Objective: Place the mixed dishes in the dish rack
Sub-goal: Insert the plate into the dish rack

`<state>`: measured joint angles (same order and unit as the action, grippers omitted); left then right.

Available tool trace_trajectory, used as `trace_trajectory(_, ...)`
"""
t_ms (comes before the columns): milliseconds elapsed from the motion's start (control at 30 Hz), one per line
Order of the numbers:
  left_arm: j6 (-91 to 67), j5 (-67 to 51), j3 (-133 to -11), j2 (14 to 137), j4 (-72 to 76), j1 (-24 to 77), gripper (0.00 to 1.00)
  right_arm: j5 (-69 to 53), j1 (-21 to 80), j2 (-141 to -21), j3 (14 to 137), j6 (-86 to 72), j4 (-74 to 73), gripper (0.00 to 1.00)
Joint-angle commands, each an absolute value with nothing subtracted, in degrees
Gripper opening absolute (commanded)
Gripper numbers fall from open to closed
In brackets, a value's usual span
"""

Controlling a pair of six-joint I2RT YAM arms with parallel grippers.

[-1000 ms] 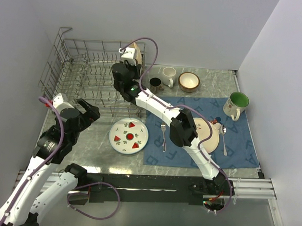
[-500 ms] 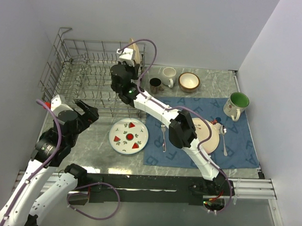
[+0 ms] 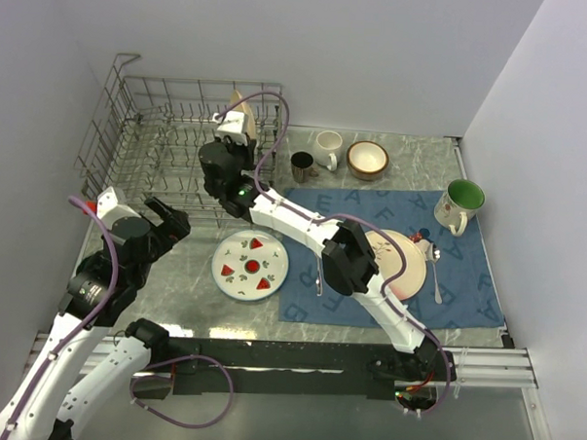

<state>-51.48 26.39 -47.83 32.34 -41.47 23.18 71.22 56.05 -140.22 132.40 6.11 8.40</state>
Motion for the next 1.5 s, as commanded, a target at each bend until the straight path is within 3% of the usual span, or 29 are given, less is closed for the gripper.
trace_trajectory(0, -50.54, 27.6, -47.29, 31.99, -41.75, 23.29, 0.99, 75.24, 55.28, -136.94, 132.72, 5.36, 17.22, 0.0)
trace_trajectory(867, -50.8, 27.25, -46.06, 32.34, -41.22, 23.29, 0.99, 78.58, 53.88, -136.93, 131.92, 22.68, 35.42, 0.0)
trace_trajectory(1233, -50.8, 27.6, -45.88, 32.61, -41.13, 23.29, 0.99, 74.18, 54.84, -136.41, 135.17, 4.05, 13.83, 0.0)
trace_trajectory(1467, -50.89, 27.6, -45.7, 32.52, -41.13, 23.29, 0.99, 72.51, 55.11, -136.76, 135.97, -1.57, 7.91, 0.0)
